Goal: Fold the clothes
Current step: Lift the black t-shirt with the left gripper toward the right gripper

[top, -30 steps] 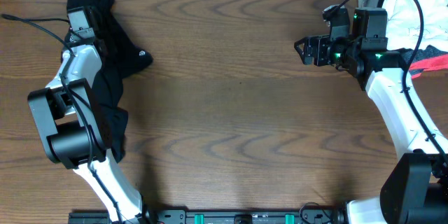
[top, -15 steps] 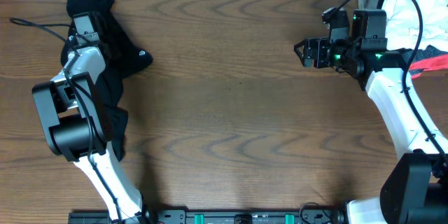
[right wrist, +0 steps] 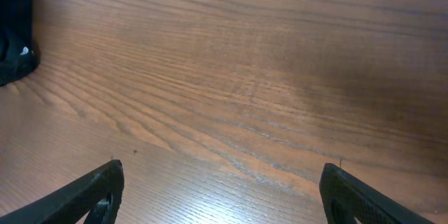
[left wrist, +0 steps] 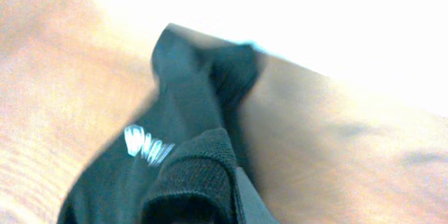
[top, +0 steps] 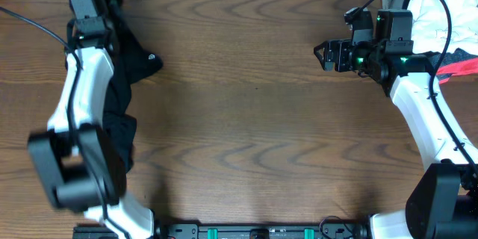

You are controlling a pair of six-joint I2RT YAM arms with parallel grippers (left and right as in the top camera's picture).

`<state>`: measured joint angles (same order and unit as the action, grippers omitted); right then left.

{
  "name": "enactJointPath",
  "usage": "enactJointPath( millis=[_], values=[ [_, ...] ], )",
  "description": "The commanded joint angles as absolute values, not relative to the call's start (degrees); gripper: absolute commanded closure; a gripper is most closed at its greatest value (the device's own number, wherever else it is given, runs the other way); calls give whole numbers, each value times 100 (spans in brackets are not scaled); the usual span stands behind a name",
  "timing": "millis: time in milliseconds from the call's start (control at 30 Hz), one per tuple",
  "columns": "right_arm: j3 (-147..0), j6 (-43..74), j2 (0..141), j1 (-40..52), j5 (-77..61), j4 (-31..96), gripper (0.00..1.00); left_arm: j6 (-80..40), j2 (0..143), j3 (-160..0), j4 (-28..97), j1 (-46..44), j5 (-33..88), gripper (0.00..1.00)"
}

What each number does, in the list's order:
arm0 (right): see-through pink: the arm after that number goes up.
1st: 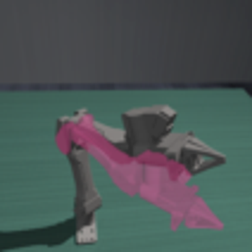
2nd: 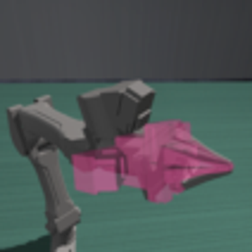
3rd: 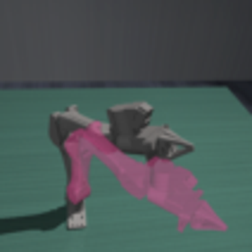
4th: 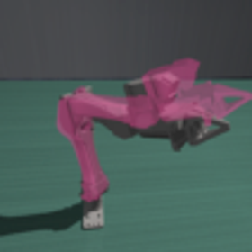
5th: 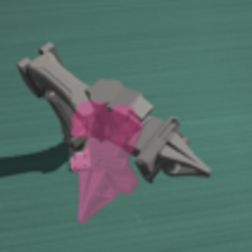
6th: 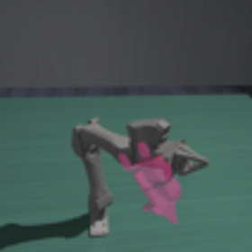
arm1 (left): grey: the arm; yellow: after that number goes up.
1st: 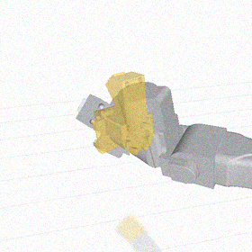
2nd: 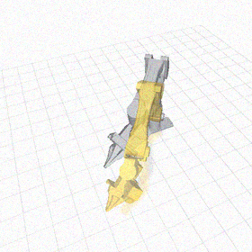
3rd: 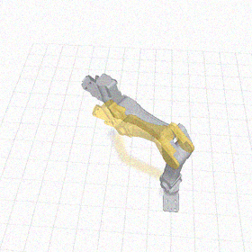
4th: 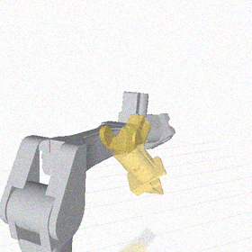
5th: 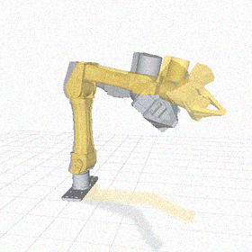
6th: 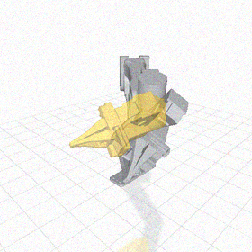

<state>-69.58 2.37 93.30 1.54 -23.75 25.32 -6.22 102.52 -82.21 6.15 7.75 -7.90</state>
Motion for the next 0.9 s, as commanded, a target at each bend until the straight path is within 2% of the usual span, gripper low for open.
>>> enactJointPath(
  millis=[0, 300, 667, 867],
  values=[
    [-7039, 320, 9336, 196, -2379, 2510, 13, -652, 9579, -8324, 537, 342, -799, 94],
    [-7039, 320, 9336, 196, -2379, 2510, 14, -655, 8683, -8324, 25, -727, -799, 94],
    [-7039, 478, 9334, 156, -2429, 2508, 14, -784, 8654, -8322, -189, -1896, -792, 94],
    [-7039, 489, 9334, 113, -3103, 2405, 14, -786, 8656, -8322, -436, -2338, -794, 94]
  ],
)
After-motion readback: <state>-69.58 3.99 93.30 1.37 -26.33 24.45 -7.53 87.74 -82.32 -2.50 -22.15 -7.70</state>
